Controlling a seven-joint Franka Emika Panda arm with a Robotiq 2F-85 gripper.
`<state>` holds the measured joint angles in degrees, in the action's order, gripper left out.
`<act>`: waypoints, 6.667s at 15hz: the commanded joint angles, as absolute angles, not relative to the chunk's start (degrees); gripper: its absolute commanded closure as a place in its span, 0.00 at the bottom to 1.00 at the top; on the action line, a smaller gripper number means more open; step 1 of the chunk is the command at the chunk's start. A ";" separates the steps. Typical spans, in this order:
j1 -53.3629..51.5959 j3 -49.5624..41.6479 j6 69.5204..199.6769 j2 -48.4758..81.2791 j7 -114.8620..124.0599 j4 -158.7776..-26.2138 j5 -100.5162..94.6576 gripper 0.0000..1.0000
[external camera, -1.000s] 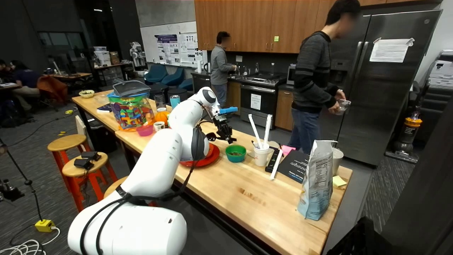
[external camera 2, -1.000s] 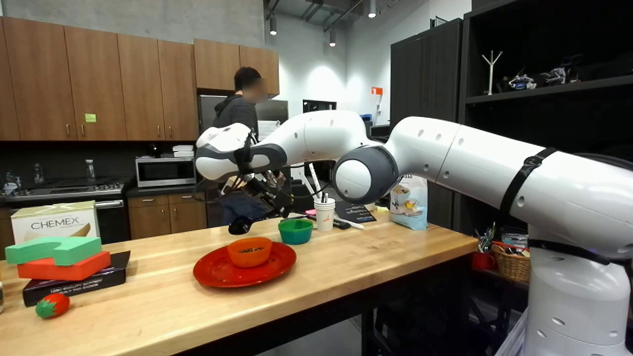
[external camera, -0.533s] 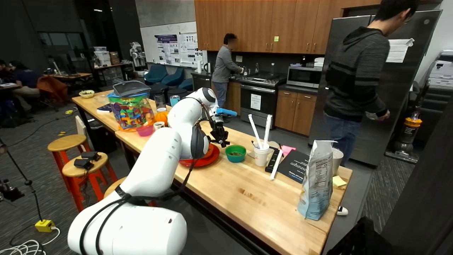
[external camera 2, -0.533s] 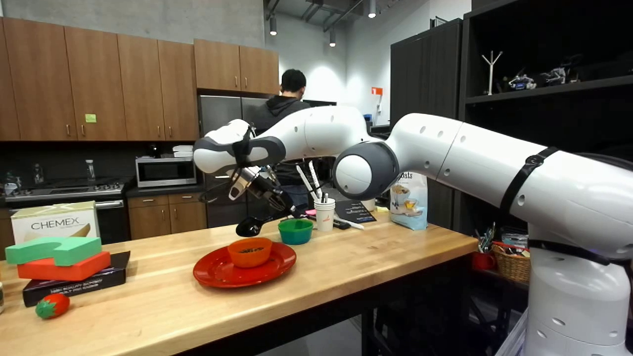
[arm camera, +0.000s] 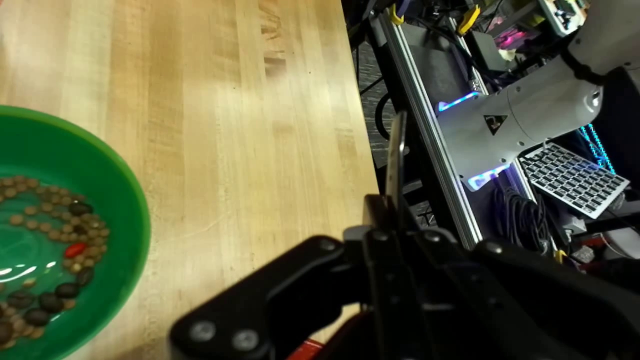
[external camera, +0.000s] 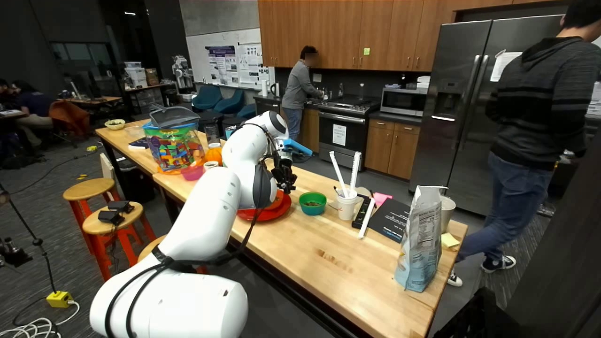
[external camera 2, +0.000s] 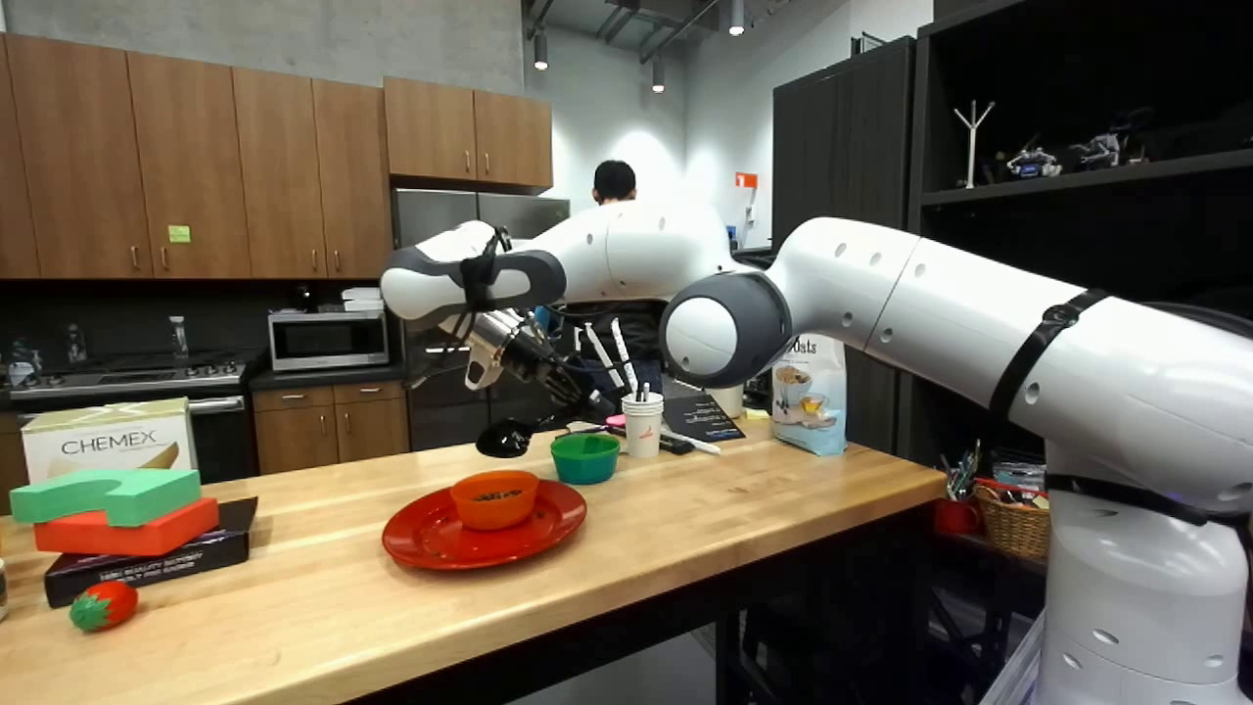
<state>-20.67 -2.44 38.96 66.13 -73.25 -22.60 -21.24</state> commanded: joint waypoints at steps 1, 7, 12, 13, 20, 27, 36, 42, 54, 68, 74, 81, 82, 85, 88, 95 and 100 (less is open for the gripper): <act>-20.33 -2.40 36.86 65.45 -72.04 -20.54 -20.56 0.99; -20.70 -2.63 41.92 61.60 -69.93 -23.43 -20.66 0.99; -21.49 -3.58 46.77 61.59 -69.32 -23.51 -21.63 0.99; -21.63 -4.13 46.67 61.88 -68.46 -23.46 -22.13 0.99; -19.85 -6.91 42.81 63.75 -63.22 -20.85 -24.99 0.99; -18.61 -8.92 38.83 63.59 -58.98 -21.53 -27.56 0.99; -16.00 -9.50 33.76 63.74 -50.78 -22.25 -28.48 0.99; -15.66 -10.28 30.95 64.32 -45.56 -24.08 -31.08 0.99; -15.99 -8.50 33.43 66.36 -45.21 -27.48 -40.40 0.99; -14.79 -7.22 42.80 67.63 -45.03 -25.24 -37.63 0.99; -13.45 -5.54 43.40 67.49 -46.04 -24.47 -32.15 0.99; -12.35 -6.13 39.15 67.89 -45.79 -24.41 -27.43 0.99; -12.15 -6.02 38.52 67.88 -45.84 -24.43 -27.24 0.99; -11.74 -5.66 37.16 67.88 -46.07 -24.32 -26.61 0.99; -11.49 -5.34 36.37 67.99 -45.92 -24.08 -25.84 0.71; -11.73 -4.70 35.78 68.42 -45.13 -23.85 -25.18 0.33; -11.79 -4.40 35.65 68.50 -45.05 -23.84 -25.21 0.01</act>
